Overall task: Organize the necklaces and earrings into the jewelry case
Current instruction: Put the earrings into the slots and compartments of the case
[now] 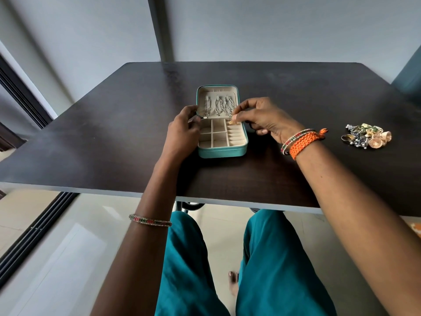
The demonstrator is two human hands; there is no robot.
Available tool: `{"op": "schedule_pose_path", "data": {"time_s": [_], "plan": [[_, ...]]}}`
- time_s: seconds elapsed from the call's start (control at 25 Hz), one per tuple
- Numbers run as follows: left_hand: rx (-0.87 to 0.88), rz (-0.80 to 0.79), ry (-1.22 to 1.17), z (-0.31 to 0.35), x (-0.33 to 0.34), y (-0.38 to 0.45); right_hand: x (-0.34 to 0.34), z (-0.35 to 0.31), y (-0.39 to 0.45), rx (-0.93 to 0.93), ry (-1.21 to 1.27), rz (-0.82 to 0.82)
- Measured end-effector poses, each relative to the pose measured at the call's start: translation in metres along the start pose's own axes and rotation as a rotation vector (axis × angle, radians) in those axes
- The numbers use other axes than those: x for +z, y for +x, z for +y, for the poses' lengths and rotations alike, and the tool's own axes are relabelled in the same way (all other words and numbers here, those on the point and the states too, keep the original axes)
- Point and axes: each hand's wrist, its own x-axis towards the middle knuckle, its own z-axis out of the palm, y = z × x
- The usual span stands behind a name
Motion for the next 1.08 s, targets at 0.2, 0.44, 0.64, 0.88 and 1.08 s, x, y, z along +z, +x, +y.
{"op": "schedule_pose_path", "data": {"time_s": [0.2, 0.44, 0.64, 0.88, 1.08], "plan": [[0.001, 0.006, -0.005, -0.001, 0.0, 0.0, 0.006, -0.006, -0.011, -0.347, -0.231, 0.104], [0.004, 0.004, 0.003, 0.0, -0.001, 0.0, 0.009, 0.0, -0.014, -0.519, -0.571, 0.238], [0.02, 0.008, 0.018, 0.001, -0.002, -0.001, 0.01, -0.001, -0.017, -0.504, -0.676, 0.232], [0.004, 0.008, 0.024, -0.001, -0.001, 0.001, 0.01, 0.001, -0.014, -0.495, -0.676, 0.264], [0.08, 0.075, 0.014, 0.008, -0.003, -0.005, 0.01, 0.0, -0.016, -0.52, -0.624, 0.325]]}}
